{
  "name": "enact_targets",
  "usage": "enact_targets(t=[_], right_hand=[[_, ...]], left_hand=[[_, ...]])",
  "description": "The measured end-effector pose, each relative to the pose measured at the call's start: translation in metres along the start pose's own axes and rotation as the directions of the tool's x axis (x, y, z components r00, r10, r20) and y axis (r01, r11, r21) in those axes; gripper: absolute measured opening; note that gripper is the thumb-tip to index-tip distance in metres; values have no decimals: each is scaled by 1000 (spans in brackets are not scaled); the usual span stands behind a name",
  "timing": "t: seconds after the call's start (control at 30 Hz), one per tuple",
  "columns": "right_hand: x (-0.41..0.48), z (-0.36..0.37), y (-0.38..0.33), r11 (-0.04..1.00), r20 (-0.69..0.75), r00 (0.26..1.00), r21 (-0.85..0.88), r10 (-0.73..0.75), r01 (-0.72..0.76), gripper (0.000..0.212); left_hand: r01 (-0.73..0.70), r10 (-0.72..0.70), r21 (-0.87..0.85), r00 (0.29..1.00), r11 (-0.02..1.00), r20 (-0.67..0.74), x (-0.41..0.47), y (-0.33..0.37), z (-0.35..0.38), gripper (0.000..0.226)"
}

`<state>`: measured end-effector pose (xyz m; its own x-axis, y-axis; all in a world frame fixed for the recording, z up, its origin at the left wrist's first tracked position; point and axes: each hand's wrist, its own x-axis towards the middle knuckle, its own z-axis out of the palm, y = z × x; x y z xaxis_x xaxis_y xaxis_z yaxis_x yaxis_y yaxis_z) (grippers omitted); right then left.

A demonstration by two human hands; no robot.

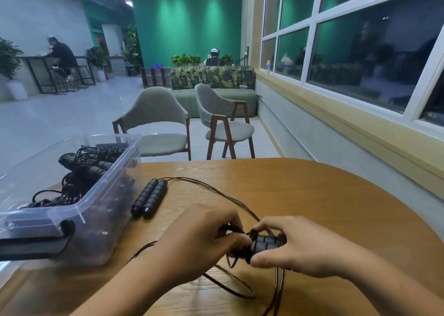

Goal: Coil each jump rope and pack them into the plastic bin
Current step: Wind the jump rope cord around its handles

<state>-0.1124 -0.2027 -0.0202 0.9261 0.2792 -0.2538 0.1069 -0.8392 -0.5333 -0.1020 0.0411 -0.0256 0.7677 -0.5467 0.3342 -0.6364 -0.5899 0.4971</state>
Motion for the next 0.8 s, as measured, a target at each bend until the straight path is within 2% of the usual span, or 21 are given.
enact_targets(t=[0.13,0.27,0.43,0.53,0.63,0.7,0.77,0.8], right_hand=[[-8,-3,-7,998,181,982,26,-53,49,54],[-16,-8,-11,986,313,940,139,-135,95,51],[-23,-17,-13,932,367,894,340,-256,127,50],[-27,-22,-15,911,350,890,383,-294,151,50],[-33,-28,-18,942,300,919,289,-258,170,52],[-39,-29,-21,980,189,963,81,-193,180,54],[-43,-25,-24,980,60,989,-139,-133,140,60],[-43,-23,-24,973,19,992,-192,-125,127,62]], left_hand=[[-7,11,-110,999,994,37,1,-3,-5,25],[12,8,-219,996,976,94,1,-4,-7,25],[40,-7,-334,995,942,98,2,-9,-7,28],[25,2,-382,998,924,70,2,-8,-4,35],[-11,20,-286,999,958,27,2,-6,-6,37],[-49,46,-165,999,985,-18,2,-5,-9,43],[-90,89,-43,995,995,-38,3,-4,-12,46],[-106,106,-1,994,994,-42,3,-3,-12,46]])
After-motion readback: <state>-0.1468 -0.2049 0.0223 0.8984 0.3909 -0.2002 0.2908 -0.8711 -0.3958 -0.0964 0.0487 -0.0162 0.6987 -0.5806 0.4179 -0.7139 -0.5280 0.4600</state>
